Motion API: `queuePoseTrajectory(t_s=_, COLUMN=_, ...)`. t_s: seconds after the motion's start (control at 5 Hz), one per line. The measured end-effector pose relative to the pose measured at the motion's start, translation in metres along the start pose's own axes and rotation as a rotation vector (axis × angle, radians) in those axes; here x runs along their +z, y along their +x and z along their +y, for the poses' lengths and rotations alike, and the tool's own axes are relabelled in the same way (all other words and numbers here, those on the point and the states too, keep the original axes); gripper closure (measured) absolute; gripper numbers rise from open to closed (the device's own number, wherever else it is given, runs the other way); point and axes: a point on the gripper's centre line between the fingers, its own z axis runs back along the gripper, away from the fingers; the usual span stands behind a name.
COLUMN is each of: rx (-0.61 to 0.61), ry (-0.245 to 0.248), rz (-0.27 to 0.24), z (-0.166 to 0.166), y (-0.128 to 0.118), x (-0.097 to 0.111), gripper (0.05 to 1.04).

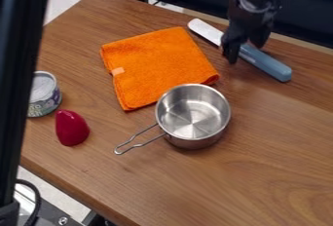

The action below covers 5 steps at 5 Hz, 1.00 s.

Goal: Moved the knife to the top of the table

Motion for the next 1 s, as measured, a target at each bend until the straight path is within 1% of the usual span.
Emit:
queuePoseTrajectory(t_s=0.2, rx=-0.024, ry=-0.056, rz=0.015, z=0.001, y=0.001, x=0.034, gripper=0.085)
queuePoseTrajectory(t_s=0.4, rx=-0.187, ry=-0.046, rz=0.122, z=0.018, y=-0.018, x=0.062, gripper=0.085)
queuePoseTrajectory(t_s=0.6, rx=-0.368, ry=-0.025, rz=0.135, z=0.055, y=-0.034, x=0.088, gripper=0.085)
queuePoseTrajectory(t_s=0.8, rx=-0.556, ry=-0.043, rz=0.164, z=0.1, y=-0.046, x=0.104, gripper=0.085)
queuePoseTrajectory(t_s=1.0, rx=-0.694, ry=-0.052, rz=0.196, z=0.135, y=-0.045, x=0.103, gripper=0.085)
